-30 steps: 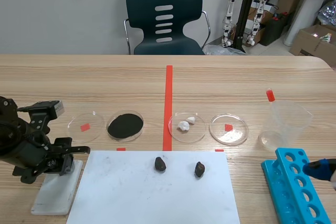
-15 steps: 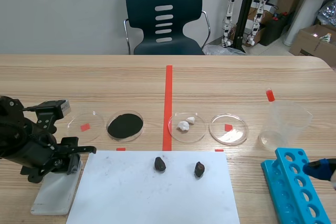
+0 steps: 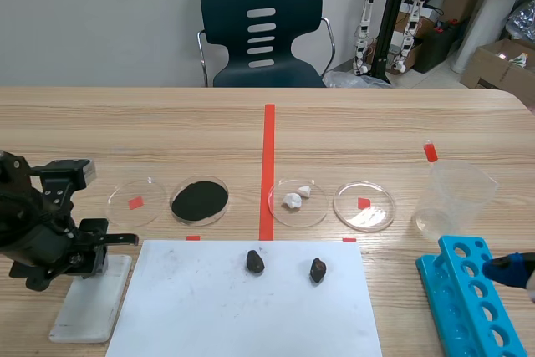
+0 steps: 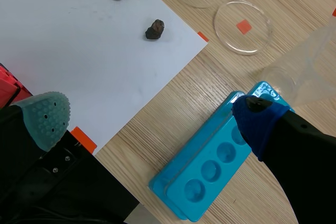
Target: Rub the mineral on the streak plate
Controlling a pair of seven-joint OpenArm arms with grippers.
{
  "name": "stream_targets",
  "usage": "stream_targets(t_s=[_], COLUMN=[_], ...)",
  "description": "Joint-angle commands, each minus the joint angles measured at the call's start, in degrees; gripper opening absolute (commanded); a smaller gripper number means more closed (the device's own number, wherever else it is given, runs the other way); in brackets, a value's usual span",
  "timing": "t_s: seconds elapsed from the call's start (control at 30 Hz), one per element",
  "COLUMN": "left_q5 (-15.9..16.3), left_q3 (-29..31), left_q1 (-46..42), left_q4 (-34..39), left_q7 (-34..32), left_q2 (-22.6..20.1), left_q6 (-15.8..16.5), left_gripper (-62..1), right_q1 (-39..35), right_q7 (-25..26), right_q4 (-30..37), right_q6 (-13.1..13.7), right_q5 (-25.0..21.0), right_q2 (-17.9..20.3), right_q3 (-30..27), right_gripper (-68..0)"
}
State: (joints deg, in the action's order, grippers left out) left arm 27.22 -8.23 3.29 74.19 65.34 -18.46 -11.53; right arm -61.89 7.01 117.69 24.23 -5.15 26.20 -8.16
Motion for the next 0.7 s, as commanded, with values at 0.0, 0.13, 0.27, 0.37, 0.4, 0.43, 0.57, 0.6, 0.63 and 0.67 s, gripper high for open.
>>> stream_targets(t_s=[0.0,0.13,0.27,0.37,0.4,0.43,0.57,0.6,0.63,0.67], left_q5=[1.86,3.30,1.55,-5.53,-7.87,-9.46,-11.91,-11.91,-11.87,-11.65], left_q3=[-0.24,-0.24,-0.24,-0.24,-0.22,-0.22,-0.22,-0.22,-0.22,-0.22], left_q1=[-0.44,-0.44,-0.44,-0.44,-0.44,-0.44,-0.44,-0.44,-0.44,-0.44], left_q4=[-0.02,0.00,0.00,0.00,0.00,0.00,0.00,0.00,0.00,0.00], left_q7=[-0.44,-1.01,-0.90,0.85,1.57,2.03,2.43,2.38,2.23,2.14], left_q2=[0.35,0.35,0.33,0.33,0.31,0.31,0.33,0.33,0.33,0.35], left_q6=[0.79,1.68,1.75,-1.25,-2.16,-2.73,-3.82,-3.82,-3.82,-3.80], left_gripper=[-49.6,-49.6,-49.6,-49.6,-49.6,-49.6,-49.6,-49.6,-49.6,-49.6], right_q1=[-0.02,-0.02,-0.02,-0.02,-0.02,-0.02,-0.02,-0.02,-0.02,-0.02], right_q7=[0.61,0.61,0.61,0.61,0.61,0.61,0.61,0.61,0.61,0.61], right_q4=[1.07,1.07,1.07,1.07,1.07,1.07,1.07,1.07,1.07,1.07], right_q6=[-0.24,-0.24,-0.24,-0.24,-0.24,-0.24,-0.24,-0.24,-0.24,-0.24], right_q5=[-0.42,-0.42,-0.42,-0.42,-0.42,-0.42,-0.42,-0.42,-0.42,-0.42], right_q2=[0.28,0.28,0.28,0.28,0.28,0.28,0.28,0.28,0.28,0.28], right_q3=[-0.44,-0.44,-0.44,-0.44,-0.44,-0.44,-0.44,-0.44,-0.44,-0.44], right_gripper=[-1.9,-1.9,-1.9,-1.9,-1.9,-1.9,-1.9,-1.9,-1.9,-1.9])
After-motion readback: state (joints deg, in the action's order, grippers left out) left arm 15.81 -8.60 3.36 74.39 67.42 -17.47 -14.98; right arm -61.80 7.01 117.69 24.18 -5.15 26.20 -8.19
